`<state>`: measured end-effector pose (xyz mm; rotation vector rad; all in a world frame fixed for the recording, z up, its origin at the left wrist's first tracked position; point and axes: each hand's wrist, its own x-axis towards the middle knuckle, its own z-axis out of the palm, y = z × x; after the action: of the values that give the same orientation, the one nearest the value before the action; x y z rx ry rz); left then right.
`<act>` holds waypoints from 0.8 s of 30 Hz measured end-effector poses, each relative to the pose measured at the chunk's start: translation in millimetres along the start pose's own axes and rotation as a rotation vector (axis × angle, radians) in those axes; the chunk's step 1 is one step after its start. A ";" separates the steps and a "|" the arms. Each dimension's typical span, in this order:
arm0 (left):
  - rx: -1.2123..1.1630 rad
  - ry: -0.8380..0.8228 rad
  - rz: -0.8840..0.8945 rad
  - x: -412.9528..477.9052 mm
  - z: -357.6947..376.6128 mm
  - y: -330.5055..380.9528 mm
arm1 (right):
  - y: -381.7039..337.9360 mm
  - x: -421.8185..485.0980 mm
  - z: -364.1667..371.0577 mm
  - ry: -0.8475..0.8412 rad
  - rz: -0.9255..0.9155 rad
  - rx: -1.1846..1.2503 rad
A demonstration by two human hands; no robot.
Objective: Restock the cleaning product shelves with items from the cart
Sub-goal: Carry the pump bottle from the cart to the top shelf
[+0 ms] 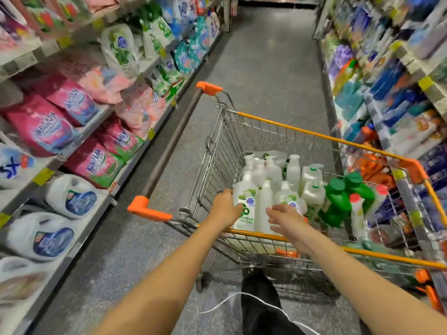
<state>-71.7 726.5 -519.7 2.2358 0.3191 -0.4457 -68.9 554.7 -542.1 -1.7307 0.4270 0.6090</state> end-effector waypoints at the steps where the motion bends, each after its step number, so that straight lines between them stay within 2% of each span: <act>1: -0.007 -0.016 -0.033 12.8 4.3 -1.7 | 5.3 14.8 4.7 0.007 0.028 -0.032; 5: -0.059 -0.080 -0.157 65.6 34.9 -17.8 | 19.8 61.6 16.2 -0.029 0.134 -0.137; 10: -0.067 -0.114 -0.278 133.4 98.4 -71.8 | 29.0 90.3 26.0 -0.107 0.252 -0.260; 13: -0.063 -0.140 -0.327 123.8 91.6 -58.7 | 37.9 100.9 34.1 -0.119 0.268 -0.310; 18: -0.199 -0.195 -0.458 116.0 71.3 -40.4 | 43.5 108.5 43.2 -0.135 0.245 -0.434; 24: -0.381 -0.224 -0.558 120.5 70.4 -43.9 | 45.3 111.6 36.7 -0.134 0.281 -0.352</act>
<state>6.4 710.1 -642.4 1.6872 0.8393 -0.8432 -12.7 583.4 -651.1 -1.9624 0.4950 1.0470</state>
